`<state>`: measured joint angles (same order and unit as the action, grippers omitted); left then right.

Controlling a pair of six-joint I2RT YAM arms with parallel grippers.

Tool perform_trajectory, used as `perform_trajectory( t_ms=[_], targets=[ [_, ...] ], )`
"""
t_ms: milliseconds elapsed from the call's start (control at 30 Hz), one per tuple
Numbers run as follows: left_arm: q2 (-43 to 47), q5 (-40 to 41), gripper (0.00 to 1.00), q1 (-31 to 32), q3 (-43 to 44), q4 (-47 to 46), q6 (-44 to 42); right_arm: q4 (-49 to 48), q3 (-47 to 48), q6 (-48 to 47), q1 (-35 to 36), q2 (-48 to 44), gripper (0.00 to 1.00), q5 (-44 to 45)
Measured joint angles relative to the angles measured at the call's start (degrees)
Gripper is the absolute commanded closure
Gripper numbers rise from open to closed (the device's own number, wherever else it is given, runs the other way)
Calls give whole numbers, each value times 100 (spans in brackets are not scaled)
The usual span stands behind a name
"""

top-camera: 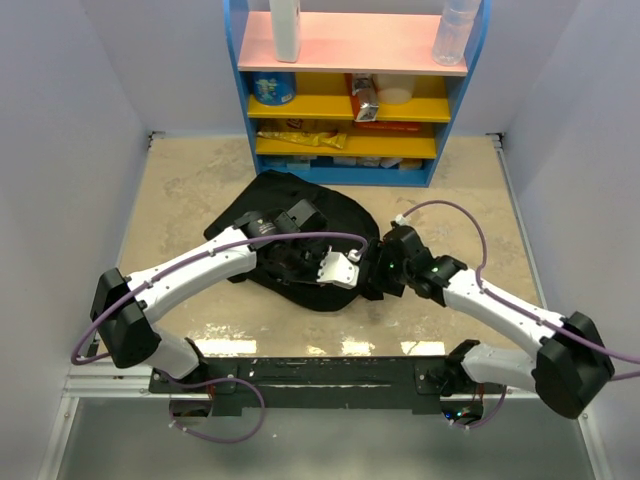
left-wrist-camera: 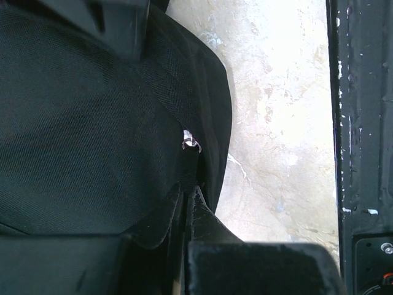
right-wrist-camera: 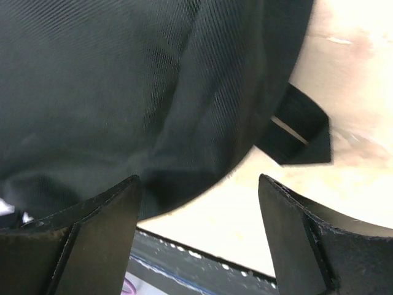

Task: Pack the student bag
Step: Zip the student bag at the center of the board.

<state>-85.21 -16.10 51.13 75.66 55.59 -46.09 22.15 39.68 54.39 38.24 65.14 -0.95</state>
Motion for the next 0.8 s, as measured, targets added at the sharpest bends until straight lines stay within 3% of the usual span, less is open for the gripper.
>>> perform_trajectory(
  t_ms=[133,233,267,300,333,567,800],
  targets=[
    [0,-4,100,0,4,28,-2,-435,35,146,0,658,28,-181],
    [0,-11,100,0,4,33,-2,-741,61,267,0,1069,55,-369],
    [0,-15,100,0,4,33,-2,-815,61,330,0,1110,84,-422],
    [0,-22,100,0,7,35,0,-894,59,372,2,1119,96,-452],
    [0,-26,100,0,11,39,-2,-962,59,396,2,1119,100,-461],
    [-7,-37,100,0,70,72,-52,-977,81,498,-153,1014,100,-490],
    [-9,-39,100,0,74,2,-164,-680,81,-144,-955,632,100,-614]
  ],
)
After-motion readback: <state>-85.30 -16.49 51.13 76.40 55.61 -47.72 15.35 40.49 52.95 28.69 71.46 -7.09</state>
